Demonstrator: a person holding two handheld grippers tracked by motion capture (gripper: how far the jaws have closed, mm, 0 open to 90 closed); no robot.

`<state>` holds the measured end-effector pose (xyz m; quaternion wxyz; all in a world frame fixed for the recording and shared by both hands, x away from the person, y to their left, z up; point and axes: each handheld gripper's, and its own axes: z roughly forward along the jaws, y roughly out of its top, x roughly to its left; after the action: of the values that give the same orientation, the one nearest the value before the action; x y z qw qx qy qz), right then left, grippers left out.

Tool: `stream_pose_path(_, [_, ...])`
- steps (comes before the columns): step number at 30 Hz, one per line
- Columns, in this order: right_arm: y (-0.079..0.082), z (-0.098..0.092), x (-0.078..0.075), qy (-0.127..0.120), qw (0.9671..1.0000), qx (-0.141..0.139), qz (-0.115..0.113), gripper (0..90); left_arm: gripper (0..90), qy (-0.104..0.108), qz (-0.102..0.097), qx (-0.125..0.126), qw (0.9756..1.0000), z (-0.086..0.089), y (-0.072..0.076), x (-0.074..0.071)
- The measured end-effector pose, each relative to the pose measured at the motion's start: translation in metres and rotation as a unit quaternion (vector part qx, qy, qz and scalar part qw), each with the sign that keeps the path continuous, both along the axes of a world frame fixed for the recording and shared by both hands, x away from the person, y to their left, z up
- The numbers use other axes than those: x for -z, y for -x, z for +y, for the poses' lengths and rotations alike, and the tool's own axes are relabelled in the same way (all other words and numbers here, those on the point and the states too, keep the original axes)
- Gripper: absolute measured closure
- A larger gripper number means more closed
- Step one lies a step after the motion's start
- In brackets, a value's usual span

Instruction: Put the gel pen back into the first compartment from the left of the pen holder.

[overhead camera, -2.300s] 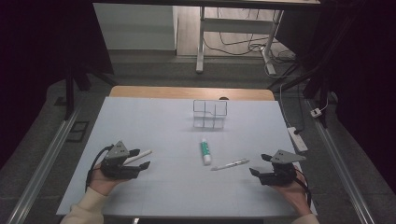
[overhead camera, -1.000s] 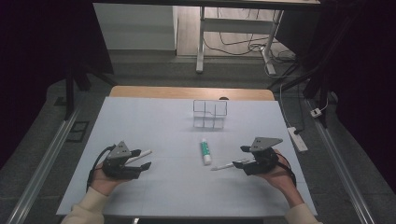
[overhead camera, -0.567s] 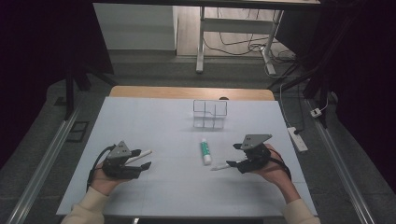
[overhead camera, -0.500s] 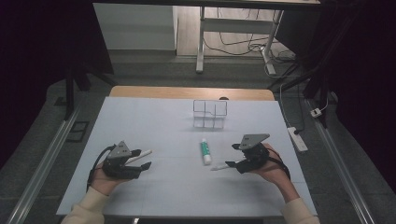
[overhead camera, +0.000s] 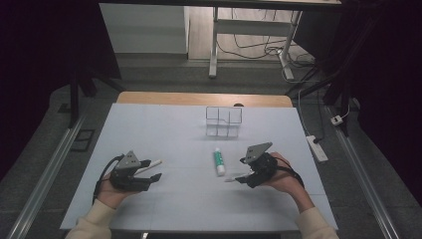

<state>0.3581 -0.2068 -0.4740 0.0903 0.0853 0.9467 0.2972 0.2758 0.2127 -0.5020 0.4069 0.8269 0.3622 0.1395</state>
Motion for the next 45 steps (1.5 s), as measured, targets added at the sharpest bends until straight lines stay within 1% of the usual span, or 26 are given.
stream_pose_path(4, [-0.002,0.004,0.003,0.019,0.9998,-0.009,0.002,29.7,33.3,0.0,0.002,-0.001,1.0,0.001,0.0,0.001])
stream_pose_path(10, [-0.004,0.008,0.005,0.027,0.9993,-0.022,0.012,32.2,33.2,-0.003,0.003,0.003,1.0,-0.001,-0.001,0.002])
stream_pose_path(11, [-0.004,0.009,0.005,0.034,0.9991,-0.024,0.011,32.6,33.2,-0.004,0.003,0.004,1.0,-0.001,-0.001,0.002])
stream_pose_path(14, [-0.005,0.011,0.006,0.037,0.9988,-0.027,0.017,33.7,33.2,-0.002,0.002,0.002,1.0,0.0,-0.001,0.001])
stream_pose_path(18, [-0.007,0.014,0.009,0.045,0.9982,-0.033,0.021,34.9,33.2,-0.002,0.002,0.002,1.0,0.0,-0.001,0.001])
stream_pose_path(19, [-0.007,0.014,0.009,0.051,0.9979,-0.035,0.018,35.3,33.1,-0.003,0.003,0.002,1.0,-0.001,-0.001,0.002])
stream_pose_path(23, [-0.008,0.017,0.011,0.052,0.9976,-0.041,0.022,37.9,33.1,-0.004,0.004,0.003,1.0,-0.001,-0.001,0.002])
stream_pose_path(26, [-0.01,0.018,0.013,0.061,0.9967,-0.048,0.025,39.8,33.0,-0.004,0.005,0.003,1.0,-0.001,-0.001,0.002])
stream_pose_path(27, [-0.01,0.019,0.014,0.06,0.9966,-0.049,0.027,40.3,33.0,-0.004,0.005,0.002,1.0,-0.001,-0.001,0.002])
stream_pose_path(31, [-0.011,0.022,0.018,0.069,0.9955,-0.057,0.033,42.7,33.0,0.002,0.007,-0.001,1.0,0.001,-0.002,0.003])
stream_pose_path(35, [-0.012,0.024,0.019,0.08,0.9941,-0.065,0.032,45.2,33.0,0.004,0.008,-0.002,1.0,0.002,-0.002,0.003])
stream_pose_path(37, [-0.011,0.026,0.02,0.082,0.9939,-0.065,0.035,46.1,33.0,0.004,0.009,-0.002,1.0,0.002,-0.002,0.003])
stream_pose_path(41, [-0.012,0.028,0.024,0.094,0.9924,-0.067,0.042,49.5,32.8,0.003,0.008,-0.003,1.0,0.002,-0.002,0.004])
stream_pose_path(45, [-0.013,0.03,0.025,0.103,0.9914,-0.07,0.042,53.3,32.8,0.002,0.008,-0.003,1.0,0.001,-0.002,0.004])
